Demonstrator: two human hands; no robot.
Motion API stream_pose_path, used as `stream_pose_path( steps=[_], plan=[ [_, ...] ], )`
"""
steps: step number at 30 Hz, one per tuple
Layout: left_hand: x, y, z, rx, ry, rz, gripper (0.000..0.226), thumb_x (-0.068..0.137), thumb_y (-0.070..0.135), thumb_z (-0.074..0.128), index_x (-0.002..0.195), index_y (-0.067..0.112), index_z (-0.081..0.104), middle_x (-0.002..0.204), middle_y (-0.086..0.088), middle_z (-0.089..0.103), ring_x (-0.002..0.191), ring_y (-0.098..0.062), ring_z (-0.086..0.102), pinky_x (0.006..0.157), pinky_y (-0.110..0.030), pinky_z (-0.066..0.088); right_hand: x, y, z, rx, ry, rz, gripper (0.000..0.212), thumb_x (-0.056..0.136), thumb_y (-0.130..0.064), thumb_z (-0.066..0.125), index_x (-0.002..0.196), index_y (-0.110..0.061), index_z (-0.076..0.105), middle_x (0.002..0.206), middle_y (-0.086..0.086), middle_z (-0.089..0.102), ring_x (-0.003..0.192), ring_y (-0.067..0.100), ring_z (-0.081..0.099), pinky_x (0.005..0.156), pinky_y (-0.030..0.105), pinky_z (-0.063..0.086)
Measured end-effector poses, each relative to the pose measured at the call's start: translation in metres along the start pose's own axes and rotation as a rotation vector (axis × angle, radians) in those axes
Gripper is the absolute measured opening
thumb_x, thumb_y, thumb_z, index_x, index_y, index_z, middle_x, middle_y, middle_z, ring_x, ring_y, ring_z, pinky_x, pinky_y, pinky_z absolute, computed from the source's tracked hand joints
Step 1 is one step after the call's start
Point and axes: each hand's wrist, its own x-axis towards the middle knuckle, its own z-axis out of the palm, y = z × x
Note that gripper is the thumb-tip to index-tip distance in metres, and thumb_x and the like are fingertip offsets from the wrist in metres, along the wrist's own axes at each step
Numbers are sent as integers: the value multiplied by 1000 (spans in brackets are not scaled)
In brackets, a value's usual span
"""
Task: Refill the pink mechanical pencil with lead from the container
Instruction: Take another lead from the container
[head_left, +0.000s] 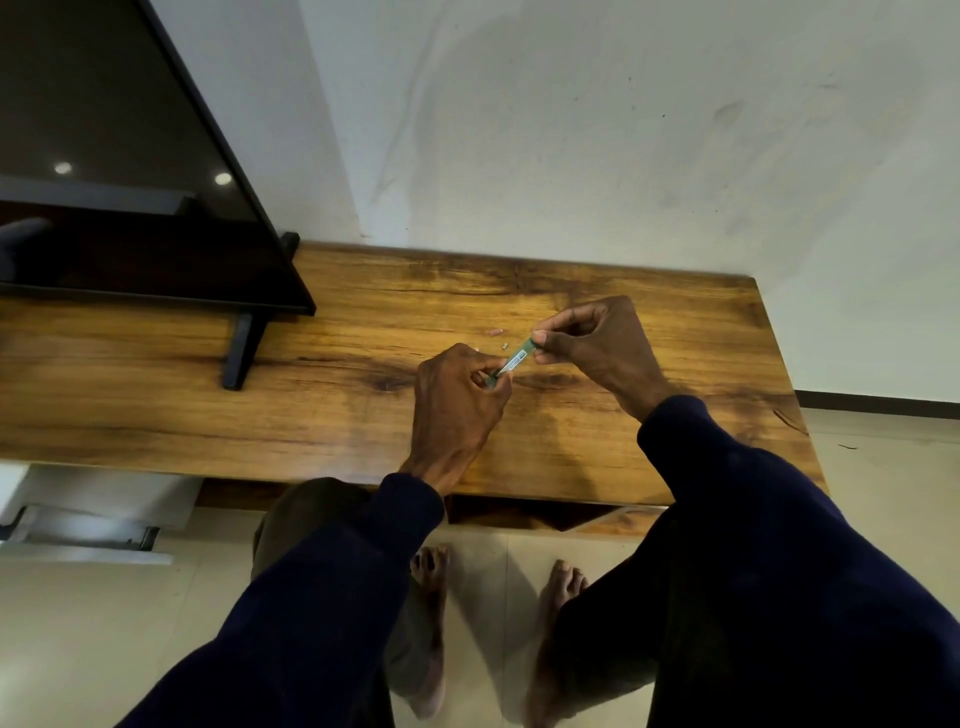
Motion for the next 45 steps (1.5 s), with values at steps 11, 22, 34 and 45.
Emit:
stream_pose_path(
  steps=[11,22,34,45],
  plan=[
    [0,5,3,-90,-26,-95,24,90,20,80,112,9,79,105,-6,81,84,-7,75,74,-23,65,2,6,5,-8,-34,4,22,86,-6,82,107,-1,78,95,12,81,79,19,80,70,23,63],
    [9,-25,-3,25,-20,-363,16,85,17,84,95,18,73,79,15,67,76,-2,71,66,-20,61,11,47,-17,-208,59,180,13,86,-1,81,98,1,77,85,17,79,76,23,79,69,25,65],
    [13,-29,3,184,-82,-345,11,86,14,83,88,16,73,87,-5,78,74,-11,74,64,-24,60,22,54,-6,-445,92,95,6,87,-8,82,88,-14,80,81,-1,74,62,0,66,53,4,48],
    [14,-30,-11,99,-64,-283,7,87,15,82,92,15,78,82,5,73,71,2,68,63,-13,56,42,37,41,-603,-71,-271,11,91,1,74,101,-3,79,109,10,77,103,14,73,79,11,54]
  ],
)
